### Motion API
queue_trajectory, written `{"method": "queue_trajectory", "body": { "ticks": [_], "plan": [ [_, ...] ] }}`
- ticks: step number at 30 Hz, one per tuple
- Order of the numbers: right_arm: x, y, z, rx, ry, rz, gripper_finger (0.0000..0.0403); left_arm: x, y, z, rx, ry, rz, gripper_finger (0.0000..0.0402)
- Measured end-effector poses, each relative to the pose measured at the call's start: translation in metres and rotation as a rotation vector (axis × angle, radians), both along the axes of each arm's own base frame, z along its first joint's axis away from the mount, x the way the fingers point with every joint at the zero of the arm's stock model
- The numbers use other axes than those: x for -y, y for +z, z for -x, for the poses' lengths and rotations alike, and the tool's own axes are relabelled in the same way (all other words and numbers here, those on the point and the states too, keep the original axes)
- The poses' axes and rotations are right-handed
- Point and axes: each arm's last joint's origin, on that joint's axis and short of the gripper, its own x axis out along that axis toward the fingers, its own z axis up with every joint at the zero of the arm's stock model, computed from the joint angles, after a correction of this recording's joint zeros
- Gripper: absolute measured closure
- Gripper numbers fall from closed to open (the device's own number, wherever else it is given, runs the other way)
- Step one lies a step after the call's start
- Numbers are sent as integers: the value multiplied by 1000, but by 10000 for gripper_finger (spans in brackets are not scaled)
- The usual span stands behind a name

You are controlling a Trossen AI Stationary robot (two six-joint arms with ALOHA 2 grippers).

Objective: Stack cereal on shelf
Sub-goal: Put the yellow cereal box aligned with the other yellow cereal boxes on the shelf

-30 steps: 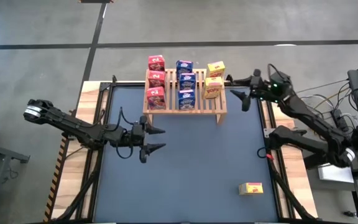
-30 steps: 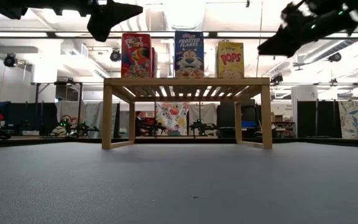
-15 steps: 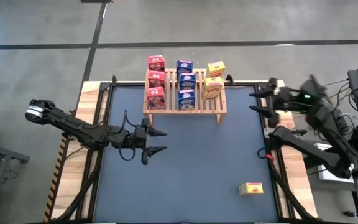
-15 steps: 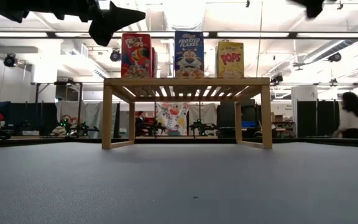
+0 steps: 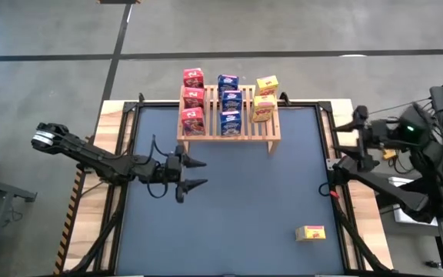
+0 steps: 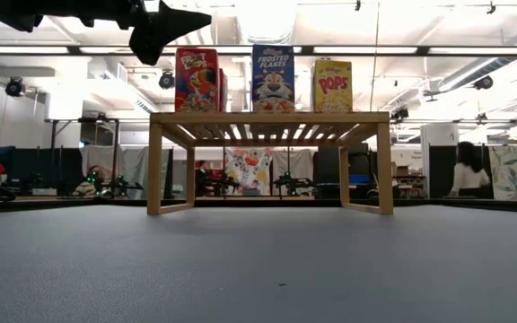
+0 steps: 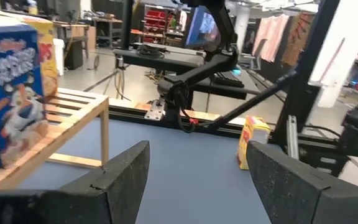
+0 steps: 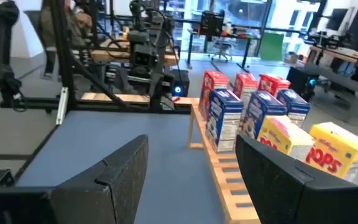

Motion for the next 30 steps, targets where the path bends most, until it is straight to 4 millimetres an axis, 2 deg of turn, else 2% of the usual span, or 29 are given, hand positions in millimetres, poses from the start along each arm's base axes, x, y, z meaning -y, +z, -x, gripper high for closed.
{"method": "queue_trajectory", "body": {
  "ticks": [4,9,11,13,20,24,27,30],
  "plan": [
    [21,0,-21,-51,25,-20,170,-1,2,0,16,22,4,150],
    [48,3,-54,-57,183,-49,171,-1,3,0,30,23,9,150],
    [63,-3,-77,-113,243,-103,170,-1,3,0,31,25,9,150],
    [67,-6,-93,-153,281,-107,171,-1,3,0,31,45,9,150],
    [34,-6,-123,-166,364,-6,175,-2,3,0,31,59,7,150],
    [6,-18,-145,-285,367,50,175,-2,3,0,31,59,6,150],
    [-19,-23,-146,-413,354,98,175,-2,3,0,31,58,13,150],
    [-41,-27,-137,-556,293,76,175,-1,3,0,30,56,25,150]
  ]
}}
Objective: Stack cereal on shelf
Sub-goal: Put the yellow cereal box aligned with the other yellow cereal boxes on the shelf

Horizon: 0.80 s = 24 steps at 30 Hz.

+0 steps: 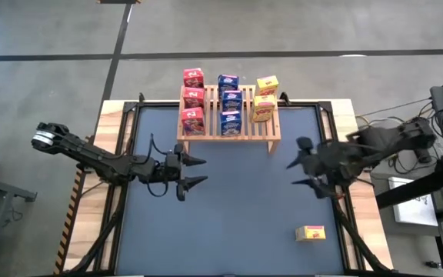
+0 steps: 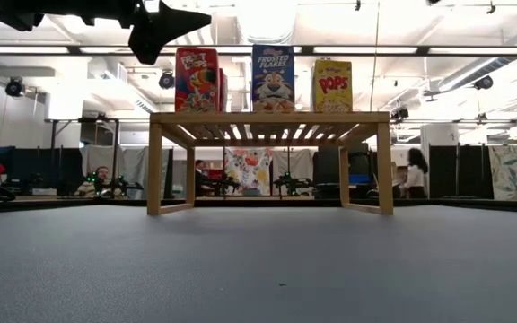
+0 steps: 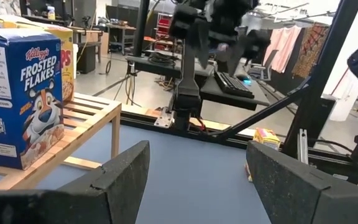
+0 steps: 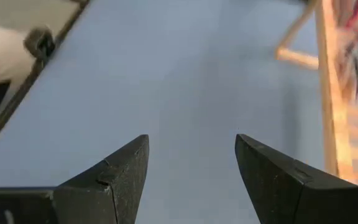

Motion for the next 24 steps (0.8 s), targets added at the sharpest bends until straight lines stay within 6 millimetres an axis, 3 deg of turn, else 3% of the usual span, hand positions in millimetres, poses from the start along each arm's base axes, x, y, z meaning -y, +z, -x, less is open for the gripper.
{"method": "queue_trajectory", "body": {
  "ticks": [8,14,24],
  "plan": [
    [-42,-3,27,-196,-127,-219,175,0,-3,0,-34,-3,-26,150],
    [-84,-28,38,-230,-193,-171,175,0,-4,0,-47,-14,-38,150],
    [-126,-65,56,-304,-327,-268,174,1,-5,0,-55,-20,-66,150]
  ]
}}
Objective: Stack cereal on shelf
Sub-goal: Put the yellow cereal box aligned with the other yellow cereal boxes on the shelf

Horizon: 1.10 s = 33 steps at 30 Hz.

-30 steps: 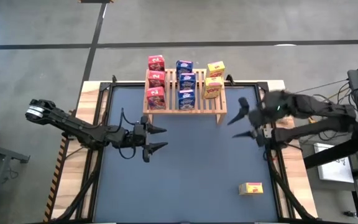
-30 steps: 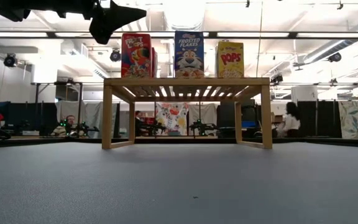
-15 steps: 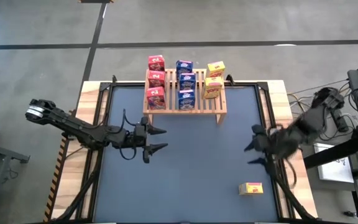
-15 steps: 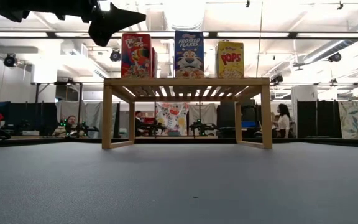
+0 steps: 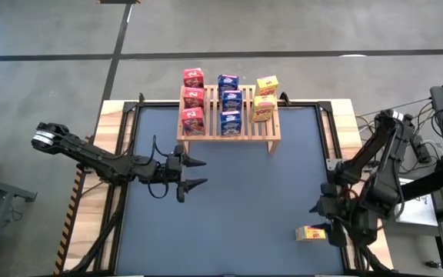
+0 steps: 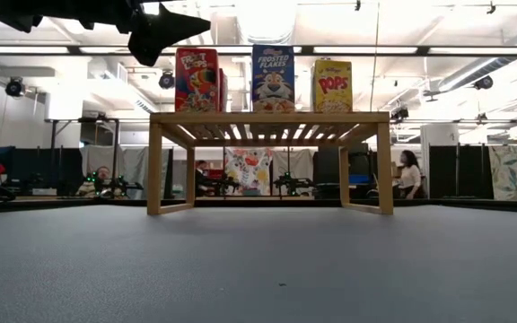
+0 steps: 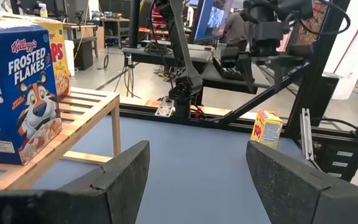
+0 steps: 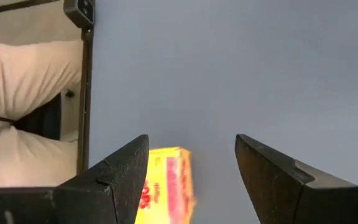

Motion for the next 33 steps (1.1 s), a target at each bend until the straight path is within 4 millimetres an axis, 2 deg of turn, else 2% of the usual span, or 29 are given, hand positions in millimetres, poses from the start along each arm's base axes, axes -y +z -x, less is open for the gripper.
{"method": "queue_trajectory", "body": {
  "ticks": [9,16,24,33],
  "plan": [
    [-33,-25,-7,-77,-5,32,174,0,-1,0,-9,0,4,150],
    [-51,-44,-2,-149,-17,60,174,0,-1,0,-14,0,7,150],
    [-58,-59,-1,-179,-22,128,174,0,-1,0,-14,0,7,150],
    [-55,-71,0,-201,-35,172,180,0,-1,0,-13,0,8,150]
  ]
}}
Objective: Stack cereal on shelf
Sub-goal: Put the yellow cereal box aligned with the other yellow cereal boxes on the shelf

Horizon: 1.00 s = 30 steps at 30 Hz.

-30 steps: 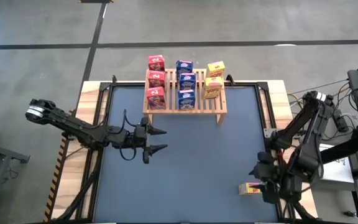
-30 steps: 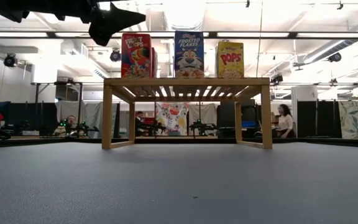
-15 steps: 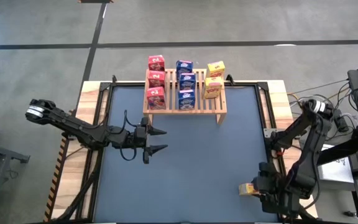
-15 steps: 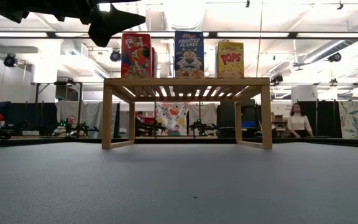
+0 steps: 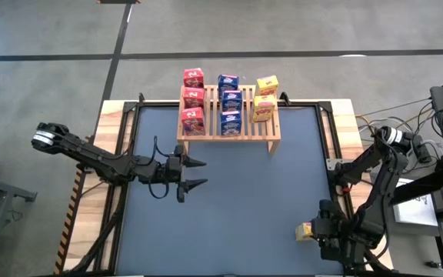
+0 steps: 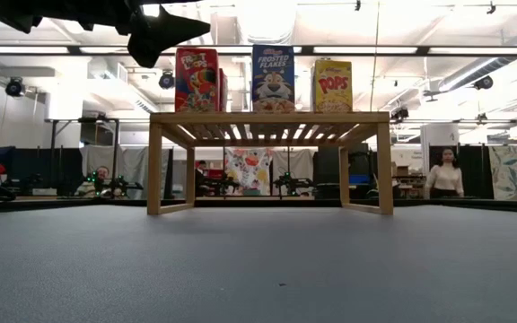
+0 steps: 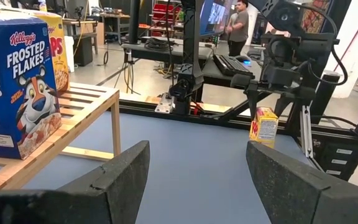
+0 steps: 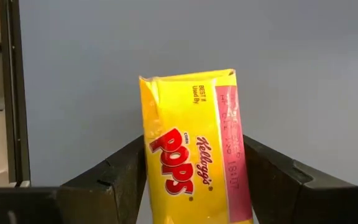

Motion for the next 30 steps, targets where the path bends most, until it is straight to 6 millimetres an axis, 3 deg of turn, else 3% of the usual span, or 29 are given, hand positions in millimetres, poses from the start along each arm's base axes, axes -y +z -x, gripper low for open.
{"method": "queue_trajectory", "body": {
  "ticks": [10,17,23,30],
  "plan": [
    [6,10,1,32,1,-28,241,0,0,0,0,0,4,150],
    [19,27,-1,155,1,-34,260,0,0,0,0,0,4,150],
    [44,51,-10,339,1,24,255,0,0,0,-1,0,3,150],
    [90,79,-26,531,-61,196,257,0,-1,0,-6,0,2,150]
  ]
}}
